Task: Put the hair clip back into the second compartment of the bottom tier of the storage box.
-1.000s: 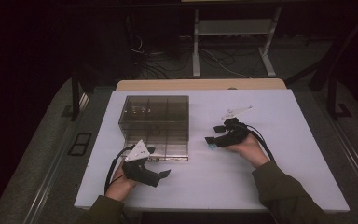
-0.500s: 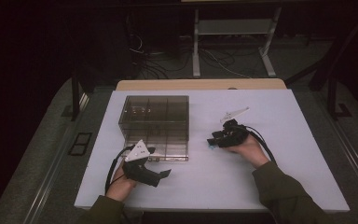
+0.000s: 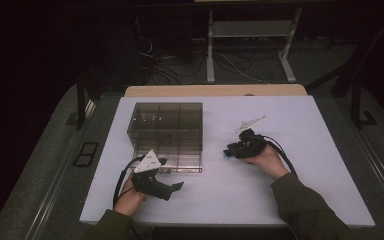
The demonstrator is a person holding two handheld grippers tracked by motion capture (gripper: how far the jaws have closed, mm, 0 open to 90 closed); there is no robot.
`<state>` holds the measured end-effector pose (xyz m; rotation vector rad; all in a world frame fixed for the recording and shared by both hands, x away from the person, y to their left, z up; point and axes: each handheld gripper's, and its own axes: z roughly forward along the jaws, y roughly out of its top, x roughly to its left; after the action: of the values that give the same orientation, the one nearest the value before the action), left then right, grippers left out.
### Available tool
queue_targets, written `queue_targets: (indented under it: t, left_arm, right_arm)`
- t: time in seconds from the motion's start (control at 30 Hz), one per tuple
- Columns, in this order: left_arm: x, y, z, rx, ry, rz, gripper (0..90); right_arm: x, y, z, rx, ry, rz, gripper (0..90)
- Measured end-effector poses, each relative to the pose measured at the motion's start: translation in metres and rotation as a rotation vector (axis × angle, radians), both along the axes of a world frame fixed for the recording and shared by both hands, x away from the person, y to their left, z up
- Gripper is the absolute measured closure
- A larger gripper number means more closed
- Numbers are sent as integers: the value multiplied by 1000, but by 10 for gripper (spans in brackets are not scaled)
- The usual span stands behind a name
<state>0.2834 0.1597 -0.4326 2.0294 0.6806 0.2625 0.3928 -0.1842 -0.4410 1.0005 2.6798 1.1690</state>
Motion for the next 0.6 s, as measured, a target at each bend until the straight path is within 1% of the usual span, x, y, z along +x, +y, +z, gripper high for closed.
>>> queue_targets:
  t: [0.37,0.57,0.6]
  left_arm:
    - [0,0,0,-1,-2,1,0]
    - [-1,0,0,-4,-1,0,0]
    - [-1,0,0,-4,-1,-1,0]
  right_arm:
    - [0,2,-4,-17,2,10,676]
    - [-1,3,-6,-31,-3,23,703]
    - [-1,4,-6,-36,-11,24,707]
